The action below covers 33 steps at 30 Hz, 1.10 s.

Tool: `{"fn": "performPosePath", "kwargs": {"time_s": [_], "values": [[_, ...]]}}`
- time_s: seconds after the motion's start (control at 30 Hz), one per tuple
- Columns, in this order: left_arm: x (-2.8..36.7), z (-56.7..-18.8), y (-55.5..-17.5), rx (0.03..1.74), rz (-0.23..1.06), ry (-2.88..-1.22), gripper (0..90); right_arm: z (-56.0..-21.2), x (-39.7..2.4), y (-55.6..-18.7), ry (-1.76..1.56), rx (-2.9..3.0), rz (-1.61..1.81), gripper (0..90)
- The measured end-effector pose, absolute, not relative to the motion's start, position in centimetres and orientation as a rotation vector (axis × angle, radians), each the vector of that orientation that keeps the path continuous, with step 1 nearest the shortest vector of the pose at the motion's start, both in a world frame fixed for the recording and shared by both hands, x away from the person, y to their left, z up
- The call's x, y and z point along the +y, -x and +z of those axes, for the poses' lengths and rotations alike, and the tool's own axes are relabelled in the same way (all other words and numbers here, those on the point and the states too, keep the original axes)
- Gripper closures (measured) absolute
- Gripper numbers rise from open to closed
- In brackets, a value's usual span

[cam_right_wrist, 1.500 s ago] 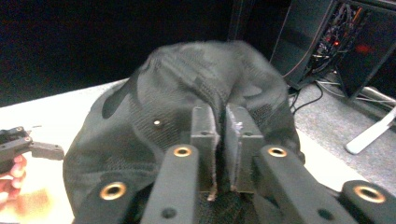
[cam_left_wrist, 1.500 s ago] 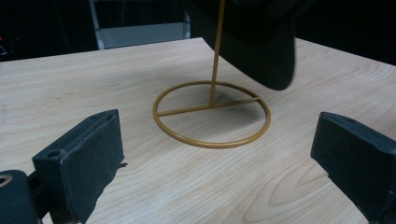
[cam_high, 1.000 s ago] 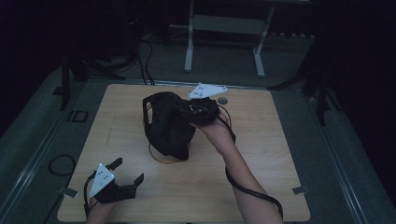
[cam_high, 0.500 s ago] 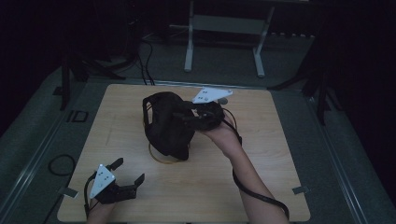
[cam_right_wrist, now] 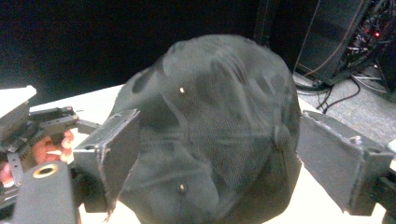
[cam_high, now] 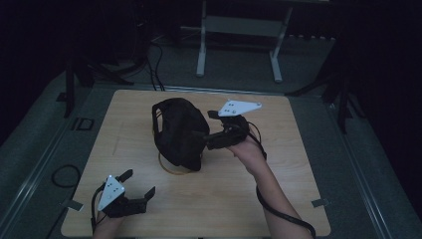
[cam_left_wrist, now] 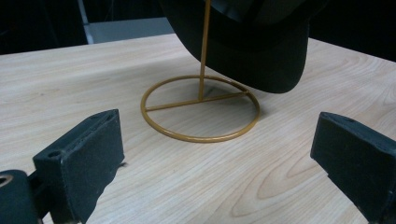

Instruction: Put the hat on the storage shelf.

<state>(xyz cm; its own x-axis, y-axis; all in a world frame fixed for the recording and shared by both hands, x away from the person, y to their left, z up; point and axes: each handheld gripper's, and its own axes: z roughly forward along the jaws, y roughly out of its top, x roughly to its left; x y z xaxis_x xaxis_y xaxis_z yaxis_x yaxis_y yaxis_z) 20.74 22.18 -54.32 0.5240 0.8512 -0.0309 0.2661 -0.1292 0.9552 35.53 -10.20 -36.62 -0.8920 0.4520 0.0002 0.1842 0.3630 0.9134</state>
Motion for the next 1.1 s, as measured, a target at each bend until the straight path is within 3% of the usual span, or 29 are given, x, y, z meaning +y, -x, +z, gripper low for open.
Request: {"fn": "performPosePath", "kwargs": {"time_s": [1.1], "values": [[21.8, -54.7, -20.7, 0.942, 0.673, -1.711, 2.9, -43.0, -13.4, -33.2, -0.518, 2.396, 1.47, 14.3]]}}
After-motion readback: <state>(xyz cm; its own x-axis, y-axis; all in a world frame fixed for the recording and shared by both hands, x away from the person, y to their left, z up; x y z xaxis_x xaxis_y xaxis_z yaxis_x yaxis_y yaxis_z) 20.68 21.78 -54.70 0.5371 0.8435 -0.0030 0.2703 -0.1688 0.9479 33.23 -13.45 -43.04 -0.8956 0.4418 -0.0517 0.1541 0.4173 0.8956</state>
